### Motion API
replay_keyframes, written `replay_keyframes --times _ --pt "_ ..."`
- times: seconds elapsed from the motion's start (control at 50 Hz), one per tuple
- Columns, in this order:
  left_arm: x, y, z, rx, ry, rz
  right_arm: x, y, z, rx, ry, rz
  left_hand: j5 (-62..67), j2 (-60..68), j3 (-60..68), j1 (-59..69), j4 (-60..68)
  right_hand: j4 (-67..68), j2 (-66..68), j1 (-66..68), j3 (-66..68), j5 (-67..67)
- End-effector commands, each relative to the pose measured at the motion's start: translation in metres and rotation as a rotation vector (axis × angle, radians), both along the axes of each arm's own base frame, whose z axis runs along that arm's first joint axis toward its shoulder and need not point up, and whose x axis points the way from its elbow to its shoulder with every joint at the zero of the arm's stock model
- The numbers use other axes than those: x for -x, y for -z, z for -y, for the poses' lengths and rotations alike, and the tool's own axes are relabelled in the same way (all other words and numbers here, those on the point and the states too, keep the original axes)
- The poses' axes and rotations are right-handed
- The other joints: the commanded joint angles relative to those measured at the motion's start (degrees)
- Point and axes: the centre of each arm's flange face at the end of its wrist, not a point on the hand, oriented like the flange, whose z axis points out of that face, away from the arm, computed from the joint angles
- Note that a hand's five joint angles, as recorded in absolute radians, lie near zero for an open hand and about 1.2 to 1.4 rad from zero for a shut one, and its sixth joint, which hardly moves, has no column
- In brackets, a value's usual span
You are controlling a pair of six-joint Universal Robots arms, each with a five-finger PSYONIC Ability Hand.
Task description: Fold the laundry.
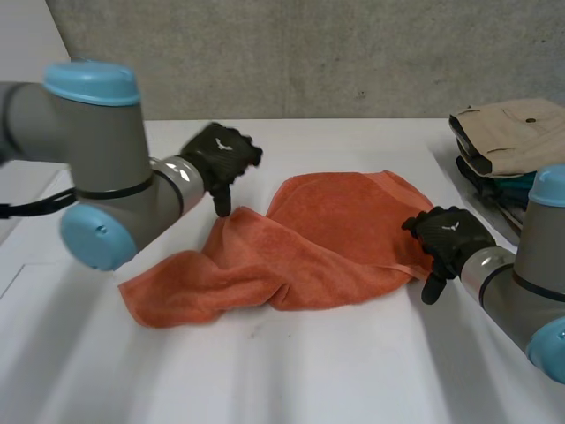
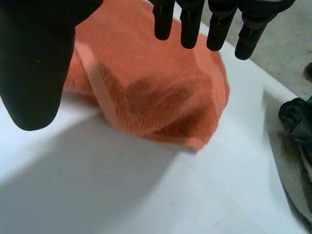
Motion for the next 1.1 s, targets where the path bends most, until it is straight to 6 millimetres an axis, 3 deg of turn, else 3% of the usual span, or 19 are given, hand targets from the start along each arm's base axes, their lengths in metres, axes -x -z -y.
replay_keyframes --times 0.02,0.1,0.22,0.4,0.56,0.76,0.84,0.88,0.92,0.94,1.0,1.06,1.1 --pt "0.017 0.044 0.009 -0.054 0.167 0.137 0.006 0.012 0.005 0.002 -0.048 -0.057 11.48 11.85 11.77 11.39 11.63 -1.45 -1.23 -2.36 -1.0 -1.42" --pt "0.016 0.058 0.015 -0.072 0.164 0.191 0.005 0.015 0.002 -0.013 -0.05 -0.044 17.21 17.58 17.5 17.12 17.36 -1.45 -1.23 -2.36 -1.0 -1.42" --pt "0.015 0.073 0.023 -0.053 0.117 0.245 0.004 0.018 0.0 -0.013 -0.05 -0.039 9.99 10.36 10.28 9.9 10.14 -1.11 -0.9 -2.02 -0.66 -1.08" --pt "0.02 0.09 0.029 0.0 0.128 0.293 0.006 0.018 0.001 -0.011 -0.045 -0.037 9.81 10.18 10.1 9.72 9.96 -1.11 -0.9 -2.02 -0.66 -1.08" --pt "0.025 0.09 0.033 0.025 0.121 0.273 0.004 0.017 0.003 0.006 -0.048 -0.034 -2.62 -2.25 -2.34 -2.71 -2.47 -0.61 -0.4 -1.52 -0.16 -0.58" --pt "0.03 0.093 0.032 0.037 0.115 0.278 -0.01 0.031 0.006 0.001 -0.064 0.002 0.38 0.75 0.67 0.29 0.53 6.45 6.66 5.54 6.9 6.48" --pt "0.029 0.094 0.035 0.044 0.106 0.279 -0.017 0.041 0.011 0.003 -0.071 0.003 17.51 17.88 17.79 17.42 17.66 14.84 15.05 13.93 15.29 14.87" --pt "0.03 0.095 0.037 0.046 0.105 0.278 -0.019 0.043 0.017 0.019 -0.065 0.0 34.81 35.17 35.09 34.72 34.95 35.95 36.17 35.04 36.4 35.98" --pt "0.03 0.097 0.038 0.05 0.103 0.276 -0.02 0.04 0.023 0.047 -0.056 0.002 50.44 50.81 50.73 50.35 50.59 66.01 66.23 65.1 66.46 66.04" --pt "0.031 0.096 0.04 0.068 0.099 0.27 -0.021 0.034 0.031 0.092 -0.043 0.015 55.66 56.03 55.95 55.58 55.81 67.52 67.74 66.61 67.97 67.55" --pt "0.034 0.09 0.048 0.126 0.082 0.253 -0.026 0.021 0.045 0.183 -0.04 0.038 55.72 56.09 56.0 55.63 55.87 67.54 67.75 66.63 67.99 67.57" --pt "0.036 0.062 0.074 0.313 0.001 0.174 -0.036 -0.007 0.068 0.349 -0.042 0.093 55.72 56.09 56.0 55.63 55.87 67.54 67.75 66.63 67.99 67.57" --pt "0.035 0.021 0.093 0.482 -0.117 0.067 -0.044 -0.036 0.087 0.497 -0.04 0.142 55.72 56.09 56.0 55.63 55.87 67.54 67.75 66.63 67.99 67.57"
